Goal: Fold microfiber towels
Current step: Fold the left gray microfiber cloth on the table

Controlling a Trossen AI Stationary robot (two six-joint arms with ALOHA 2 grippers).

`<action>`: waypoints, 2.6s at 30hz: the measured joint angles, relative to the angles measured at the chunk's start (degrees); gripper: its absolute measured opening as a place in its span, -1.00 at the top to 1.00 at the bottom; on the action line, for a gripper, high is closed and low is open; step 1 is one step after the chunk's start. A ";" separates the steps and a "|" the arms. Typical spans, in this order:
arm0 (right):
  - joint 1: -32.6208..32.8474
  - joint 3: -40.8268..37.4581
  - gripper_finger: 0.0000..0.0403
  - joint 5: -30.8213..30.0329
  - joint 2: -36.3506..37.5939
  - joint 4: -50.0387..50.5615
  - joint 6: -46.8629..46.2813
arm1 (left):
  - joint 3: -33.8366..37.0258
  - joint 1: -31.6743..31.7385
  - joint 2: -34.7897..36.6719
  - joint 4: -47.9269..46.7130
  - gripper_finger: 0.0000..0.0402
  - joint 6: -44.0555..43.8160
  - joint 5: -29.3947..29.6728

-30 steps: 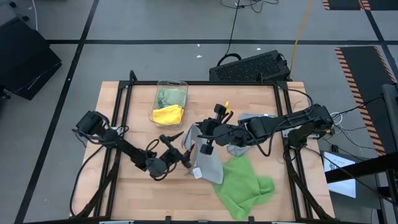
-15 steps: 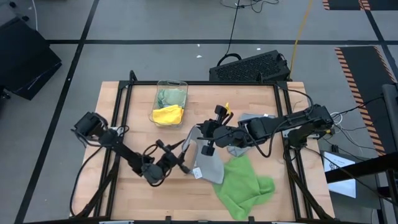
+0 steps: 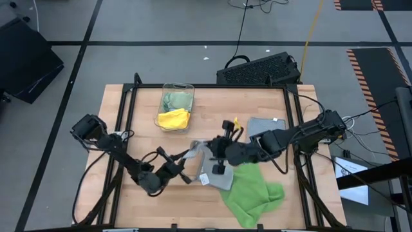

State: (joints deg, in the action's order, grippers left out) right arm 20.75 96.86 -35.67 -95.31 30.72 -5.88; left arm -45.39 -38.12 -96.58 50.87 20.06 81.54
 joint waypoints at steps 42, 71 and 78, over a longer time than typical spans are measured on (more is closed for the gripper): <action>-1.20 -11.33 0.98 -3.04 2.53 3.66 -7.01 | -30.08 13.75 10.35 -94.72 1.00 -37.42 -27.71; -3.78 -52.68 0.98 28.50 3.49 -55.57 -22.86 | -2.96 5.49 10.35 -58.66 1.00 -46.09 -48.36; -3.00 -52.65 0.98 33.15 -3.05 -61.00 -26.01 | 3.39 5.47 10.35 -51.02 1.00 -50.76 -53.14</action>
State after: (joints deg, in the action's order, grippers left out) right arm 17.76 44.21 -2.52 -98.35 -30.28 -31.89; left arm -42.00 -32.65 -86.24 -0.15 -30.69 28.39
